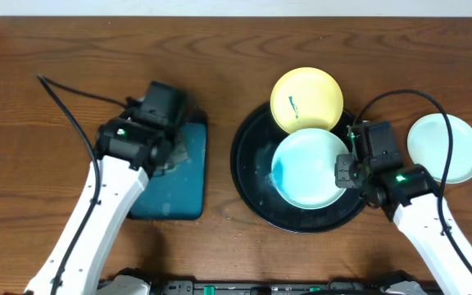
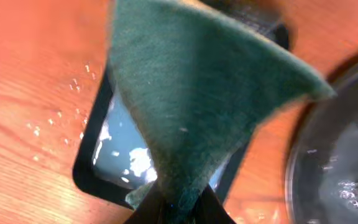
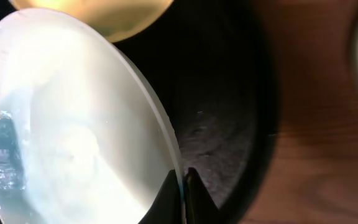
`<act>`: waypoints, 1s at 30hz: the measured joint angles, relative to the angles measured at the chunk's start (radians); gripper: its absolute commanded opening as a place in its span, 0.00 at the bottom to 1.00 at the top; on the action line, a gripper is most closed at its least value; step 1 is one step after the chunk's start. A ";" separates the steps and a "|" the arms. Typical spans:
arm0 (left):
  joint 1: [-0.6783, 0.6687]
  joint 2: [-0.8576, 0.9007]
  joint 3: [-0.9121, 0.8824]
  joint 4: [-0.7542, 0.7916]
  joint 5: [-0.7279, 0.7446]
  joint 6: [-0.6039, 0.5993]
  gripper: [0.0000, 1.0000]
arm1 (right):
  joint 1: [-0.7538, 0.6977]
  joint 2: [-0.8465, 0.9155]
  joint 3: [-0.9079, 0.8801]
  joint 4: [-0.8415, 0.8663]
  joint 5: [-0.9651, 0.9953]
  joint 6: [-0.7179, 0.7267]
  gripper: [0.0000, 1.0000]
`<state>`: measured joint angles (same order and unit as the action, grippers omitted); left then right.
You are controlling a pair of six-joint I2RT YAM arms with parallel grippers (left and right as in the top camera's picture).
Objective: Clean dirty plates on tray and stack at the side
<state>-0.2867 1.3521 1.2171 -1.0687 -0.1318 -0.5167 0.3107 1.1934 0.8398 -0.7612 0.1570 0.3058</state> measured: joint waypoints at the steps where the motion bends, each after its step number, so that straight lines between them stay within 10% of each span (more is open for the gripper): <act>1: 0.026 0.002 -0.049 0.037 0.034 0.022 0.08 | 0.015 0.000 0.004 -0.005 0.034 0.000 0.01; 13: 0.094 0.002 -0.195 0.118 0.190 0.104 0.43 | 0.343 0.000 0.104 -0.012 0.448 -0.051 0.01; 30: 0.094 -0.243 -0.195 0.086 0.250 0.113 0.64 | 0.707 0.002 0.106 0.008 1.001 -0.206 0.01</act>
<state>-0.1925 1.1088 1.0222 -0.9825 0.1181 -0.4038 1.0180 1.1957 0.9455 -0.7536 1.1576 0.0994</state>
